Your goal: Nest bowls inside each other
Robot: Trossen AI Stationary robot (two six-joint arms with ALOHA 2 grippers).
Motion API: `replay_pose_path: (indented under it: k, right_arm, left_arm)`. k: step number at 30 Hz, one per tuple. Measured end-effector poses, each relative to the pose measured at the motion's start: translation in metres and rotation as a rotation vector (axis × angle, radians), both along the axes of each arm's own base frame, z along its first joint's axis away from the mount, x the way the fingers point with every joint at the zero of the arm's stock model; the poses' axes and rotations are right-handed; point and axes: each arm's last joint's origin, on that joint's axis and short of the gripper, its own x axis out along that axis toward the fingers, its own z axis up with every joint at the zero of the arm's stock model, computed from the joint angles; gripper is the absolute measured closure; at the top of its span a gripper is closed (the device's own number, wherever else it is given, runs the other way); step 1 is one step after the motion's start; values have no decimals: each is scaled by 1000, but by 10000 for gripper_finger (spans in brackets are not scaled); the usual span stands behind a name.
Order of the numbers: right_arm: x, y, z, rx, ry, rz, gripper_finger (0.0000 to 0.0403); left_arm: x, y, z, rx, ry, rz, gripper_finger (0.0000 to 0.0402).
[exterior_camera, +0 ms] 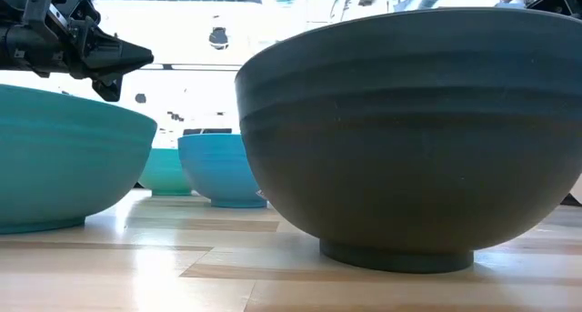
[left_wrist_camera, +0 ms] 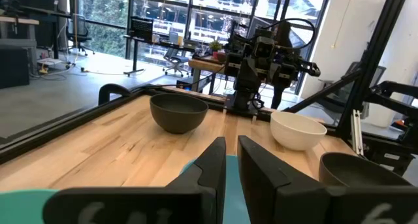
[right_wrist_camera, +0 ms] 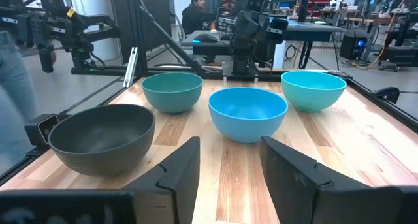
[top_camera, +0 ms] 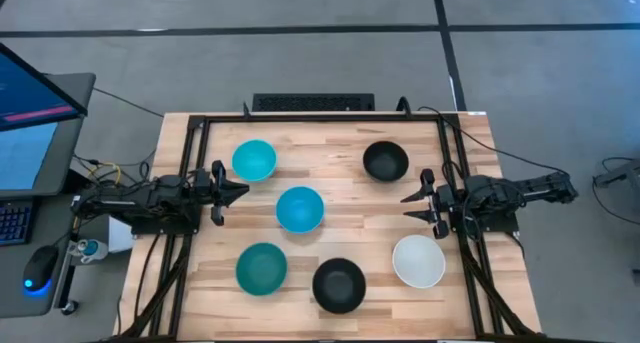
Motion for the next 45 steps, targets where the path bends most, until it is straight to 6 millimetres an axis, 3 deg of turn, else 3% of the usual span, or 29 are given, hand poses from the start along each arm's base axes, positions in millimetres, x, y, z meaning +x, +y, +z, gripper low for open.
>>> replay_pose_path:
  k: [14, 27, 45]
  right_arm:
    - [0, 0, 0, 0, 0, 0, 221]
    - [0, 0, 0, 0, 0, 0, 221]
    - [0, 0, 0, 0, 0, -1, 221]
  left_arm:
    - [0, 0, 0, 43, 7, 4, 371]
    - [0, 0, 0, -146, -24, -8, 371]
    - [0, 0, 0, -124, -21, -6, 371]
